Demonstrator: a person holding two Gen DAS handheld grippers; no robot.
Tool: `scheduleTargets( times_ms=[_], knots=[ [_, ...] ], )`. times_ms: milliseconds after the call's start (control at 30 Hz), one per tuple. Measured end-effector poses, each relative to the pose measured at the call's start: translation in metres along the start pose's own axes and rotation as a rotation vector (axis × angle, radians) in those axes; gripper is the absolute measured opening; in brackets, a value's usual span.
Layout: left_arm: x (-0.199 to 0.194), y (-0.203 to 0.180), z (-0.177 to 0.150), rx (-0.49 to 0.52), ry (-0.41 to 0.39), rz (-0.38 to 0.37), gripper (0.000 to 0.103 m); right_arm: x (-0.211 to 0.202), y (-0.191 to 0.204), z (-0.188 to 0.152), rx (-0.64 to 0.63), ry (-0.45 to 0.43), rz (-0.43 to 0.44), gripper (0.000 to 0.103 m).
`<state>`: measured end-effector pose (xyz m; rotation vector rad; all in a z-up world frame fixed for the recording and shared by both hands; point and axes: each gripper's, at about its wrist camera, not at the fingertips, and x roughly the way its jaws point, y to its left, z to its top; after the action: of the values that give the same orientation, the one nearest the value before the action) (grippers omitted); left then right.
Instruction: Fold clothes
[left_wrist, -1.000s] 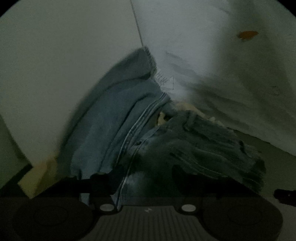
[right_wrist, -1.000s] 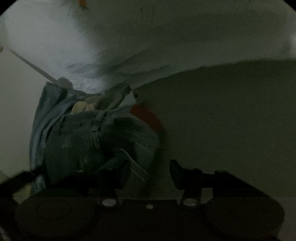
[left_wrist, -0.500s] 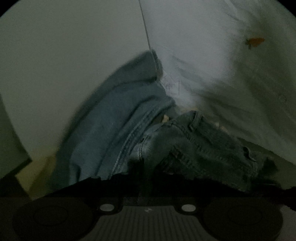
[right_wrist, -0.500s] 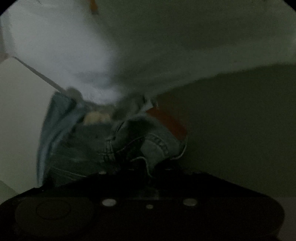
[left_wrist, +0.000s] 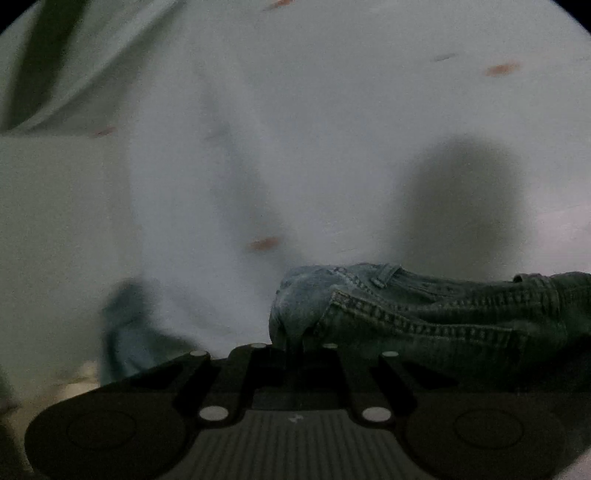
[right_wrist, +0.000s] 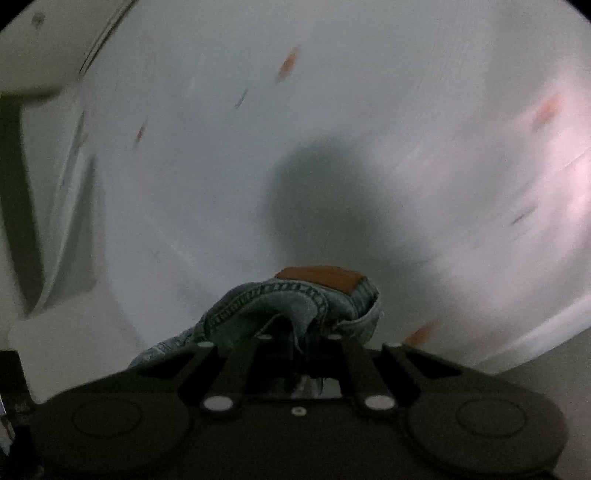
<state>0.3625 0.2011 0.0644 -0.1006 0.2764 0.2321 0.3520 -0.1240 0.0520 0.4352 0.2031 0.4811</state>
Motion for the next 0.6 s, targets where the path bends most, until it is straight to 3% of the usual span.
scheduleTargets(
  times_ms=[67, 167, 233, 300, 367, 433, 600],
  knots=[
    [-0.005, -0.058, -0.005, -0.048, 0.049, -0.183, 0.016, -0.058, -0.038, 0.024, -0.051, -0.046, -0.160, 0.006],
    [-0.009, -0.129, -0.032, -0.063, 0.154, -0.351, 0.023, -0.121, -0.112, 0.034, -0.184, -0.012, -0.588, 0.011],
    [-0.014, -0.161, -0.059, -0.071, 0.230, -0.408, 0.037, -0.126, -0.165, 0.016, -0.293, 0.133, -0.825, 0.036],
    [-0.016, -0.175, -0.086, -0.076, 0.323, -0.450, 0.043, -0.135, -0.226, -0.011, -0.329, 0.300, -0.982, 0.036],
    [-0.017, -0.175, -0.116, -0.070, 0.411, -0.434, 0.045, -0.157, -0.265, -0.032, -0.177, 0.375, -0.984, 0.036],
    [-0.013, -0.162, -0.138, -0.071, 0.478, -0.345, 0.048, -0.180, -0.293, -0.047, 0.017, 0.403, -0.948, 0.038],
    [0.002, -0.119, -0.179, -0.136, 0.604, -0.135, 0.050, -0.172, -0.297, -0.095, 0.185, 0.449, -0.843, 0.043]
  ],
)
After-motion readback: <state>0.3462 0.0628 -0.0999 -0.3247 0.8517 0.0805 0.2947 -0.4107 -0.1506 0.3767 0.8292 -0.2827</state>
